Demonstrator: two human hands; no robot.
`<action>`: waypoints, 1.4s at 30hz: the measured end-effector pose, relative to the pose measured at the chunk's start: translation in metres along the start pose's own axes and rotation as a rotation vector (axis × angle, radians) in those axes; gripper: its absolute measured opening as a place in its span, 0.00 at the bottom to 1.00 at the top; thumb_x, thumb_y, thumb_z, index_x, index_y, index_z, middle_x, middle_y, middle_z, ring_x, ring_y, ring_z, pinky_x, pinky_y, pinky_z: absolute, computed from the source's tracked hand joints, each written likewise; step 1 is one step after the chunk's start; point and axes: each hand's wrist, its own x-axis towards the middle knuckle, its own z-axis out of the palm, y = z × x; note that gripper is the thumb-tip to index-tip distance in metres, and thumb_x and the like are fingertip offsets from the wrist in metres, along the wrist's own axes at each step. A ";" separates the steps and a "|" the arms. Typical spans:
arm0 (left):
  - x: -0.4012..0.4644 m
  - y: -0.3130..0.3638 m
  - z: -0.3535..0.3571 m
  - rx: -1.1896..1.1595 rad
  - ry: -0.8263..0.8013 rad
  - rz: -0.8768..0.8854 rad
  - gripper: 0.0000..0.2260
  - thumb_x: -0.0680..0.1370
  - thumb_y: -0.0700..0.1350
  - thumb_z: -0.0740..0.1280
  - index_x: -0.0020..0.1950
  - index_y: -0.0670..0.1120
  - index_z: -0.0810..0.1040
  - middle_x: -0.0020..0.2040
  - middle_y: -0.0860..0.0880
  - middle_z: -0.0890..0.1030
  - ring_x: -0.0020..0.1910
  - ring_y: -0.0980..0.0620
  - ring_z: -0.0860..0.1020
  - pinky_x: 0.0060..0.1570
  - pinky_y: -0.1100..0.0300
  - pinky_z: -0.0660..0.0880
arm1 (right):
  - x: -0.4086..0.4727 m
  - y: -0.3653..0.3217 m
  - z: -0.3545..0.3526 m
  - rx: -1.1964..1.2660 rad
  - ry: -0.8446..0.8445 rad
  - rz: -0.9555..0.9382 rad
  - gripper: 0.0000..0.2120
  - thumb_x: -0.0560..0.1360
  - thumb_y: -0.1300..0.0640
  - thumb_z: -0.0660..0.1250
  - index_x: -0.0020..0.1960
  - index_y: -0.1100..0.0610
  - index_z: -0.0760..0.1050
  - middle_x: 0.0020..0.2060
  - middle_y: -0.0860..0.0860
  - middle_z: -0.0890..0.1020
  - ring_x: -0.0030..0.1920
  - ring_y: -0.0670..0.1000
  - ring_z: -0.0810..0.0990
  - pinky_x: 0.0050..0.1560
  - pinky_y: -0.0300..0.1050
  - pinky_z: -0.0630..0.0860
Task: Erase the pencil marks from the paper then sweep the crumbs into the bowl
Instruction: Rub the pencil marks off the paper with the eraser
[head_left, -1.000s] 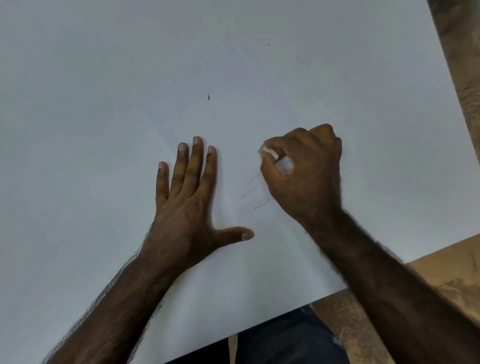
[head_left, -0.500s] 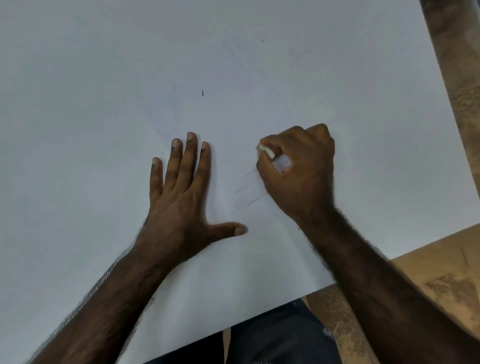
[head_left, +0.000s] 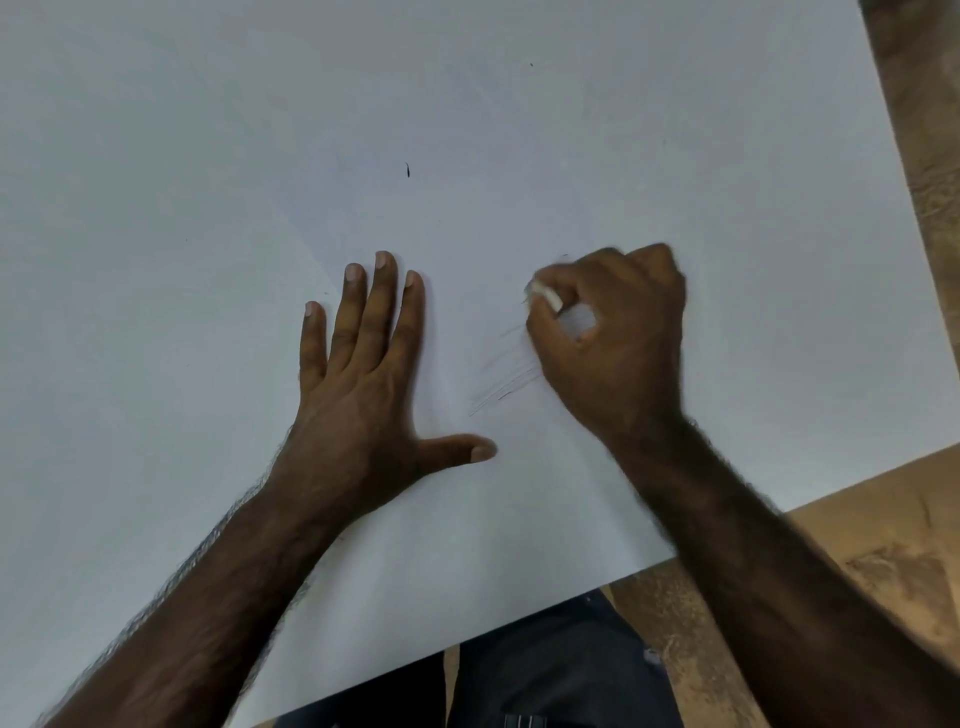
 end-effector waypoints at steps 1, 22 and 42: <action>0.000 0.000 0.000 0.002 0.000 -0.001 0.66 0.65 0.86 0.58 0.88 0.50 0.35 0.87 0.50 0.31 0.86 0.48 0.30 0.83 0.43 0.31 | -0.013 -0.008 0.002 0.018 -0.050 -0.042 0.04 0.77 0.56 0.73 0.49 0.54 0.86 0.44 0.50 0.87 0.47 0.61 0.80 0.51 0.60 0.74; -0.001 -0.001 0.001 -0.001 0.001 0.018 0.65 0.66 0.87 0.56 0.88 0.49 0.35 0.88 0.49 0.31 0.86 0.48 0.30 0.84 0.41 0.32 | -0.042 -0.014 0.006 0.004 -0.158 -0.181 0.06 0.75 0.55 0.74 0.51 0.53 0.86 0.45 0.50 0.87 0.48 0.60 0.79 0.51 0.55 0.72; -0.001 -0.002 0.002 0.003 0.021 0.029 0.65 0.67 0.86 0.59 0.88 0.49 0.35 0.88 0.49 0.32 0.86 0.47 0.30 0.84 0.40 0.33 | 0.004 0.013 0.000 0.001 0.017 -0.024 0.07 0.80 0.53 0.71 0.49 0.55 0.86 0.45 0.50 0.88 0.46 0.59 0.81 0.54 0.53 0.70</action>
